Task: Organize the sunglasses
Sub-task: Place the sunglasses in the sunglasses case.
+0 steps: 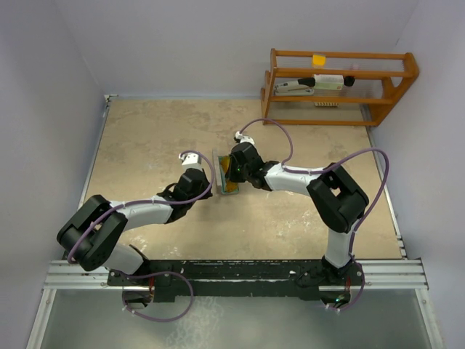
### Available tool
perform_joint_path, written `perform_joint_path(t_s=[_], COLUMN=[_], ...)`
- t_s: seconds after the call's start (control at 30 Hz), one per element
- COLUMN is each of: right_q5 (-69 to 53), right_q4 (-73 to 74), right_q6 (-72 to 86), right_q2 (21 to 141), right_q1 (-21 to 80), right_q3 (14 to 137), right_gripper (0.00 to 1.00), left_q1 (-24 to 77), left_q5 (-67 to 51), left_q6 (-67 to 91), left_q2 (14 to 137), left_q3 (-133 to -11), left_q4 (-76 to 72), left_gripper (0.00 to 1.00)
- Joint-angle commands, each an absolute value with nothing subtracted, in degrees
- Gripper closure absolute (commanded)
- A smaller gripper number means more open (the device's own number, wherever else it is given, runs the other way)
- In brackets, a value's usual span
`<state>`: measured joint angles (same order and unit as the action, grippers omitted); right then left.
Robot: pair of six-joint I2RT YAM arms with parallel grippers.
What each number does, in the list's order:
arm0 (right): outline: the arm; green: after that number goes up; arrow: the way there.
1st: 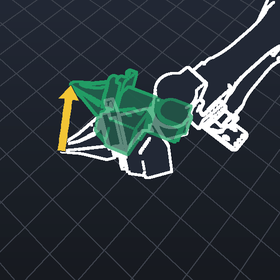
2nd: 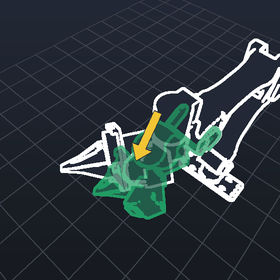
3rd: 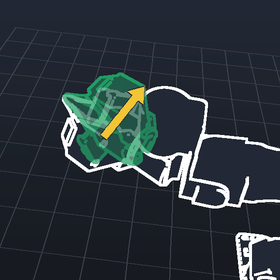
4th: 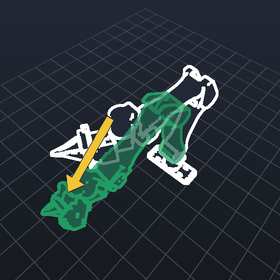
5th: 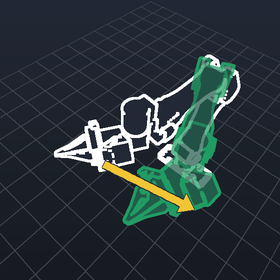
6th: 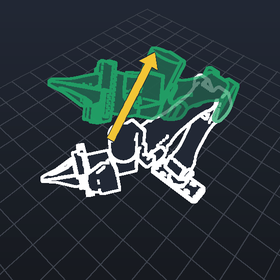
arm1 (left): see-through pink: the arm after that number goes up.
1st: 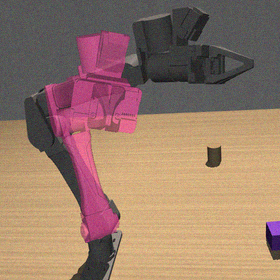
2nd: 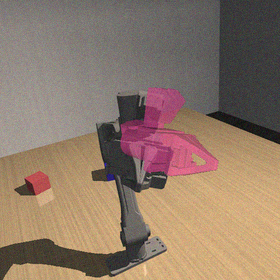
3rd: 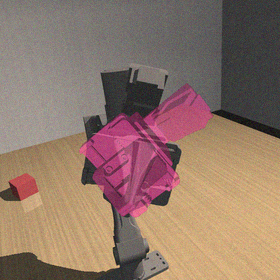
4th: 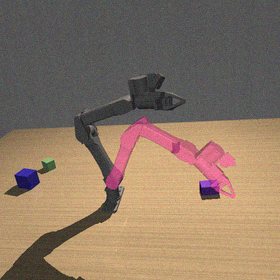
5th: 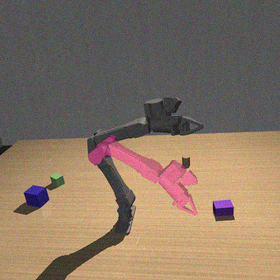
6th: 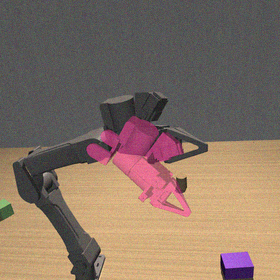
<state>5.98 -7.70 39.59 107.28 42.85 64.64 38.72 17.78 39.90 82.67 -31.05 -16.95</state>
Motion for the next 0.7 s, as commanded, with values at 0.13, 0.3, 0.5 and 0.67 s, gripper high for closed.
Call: perform_joint_path(t_s=[0.13,0.3,0.5,0.67], right_q5=[1.82,1.35,3.19,6.14], right_q4=[-12.8,-13.53,-12.16,-8.05], right_q6=[41.13,41.92,41.01,39.02], right_q2=[105.02,105.09,104.11,102.15], right_q1=[43.21,43.2,43.14,43.1], right_q3=[62.82,62.24,61.96,63.23], right_gripper=[1.0,0.9,0.77,0.73], left_q1=[38.97,38.98,38.98,39.02], left_q5=[18.14,18.19,18.11,18.02], left_q6=[40.08,40.08,40.08,40.17], left_q2=[82.35,82.25,82.31,82.33], left_q3=[-32.97,-32.62,-32.48,-32.51], left_q4=[-17.75,-17.75,-18.0,-18.28], left_gripper=[0.92,0.92,0.92,0.92])
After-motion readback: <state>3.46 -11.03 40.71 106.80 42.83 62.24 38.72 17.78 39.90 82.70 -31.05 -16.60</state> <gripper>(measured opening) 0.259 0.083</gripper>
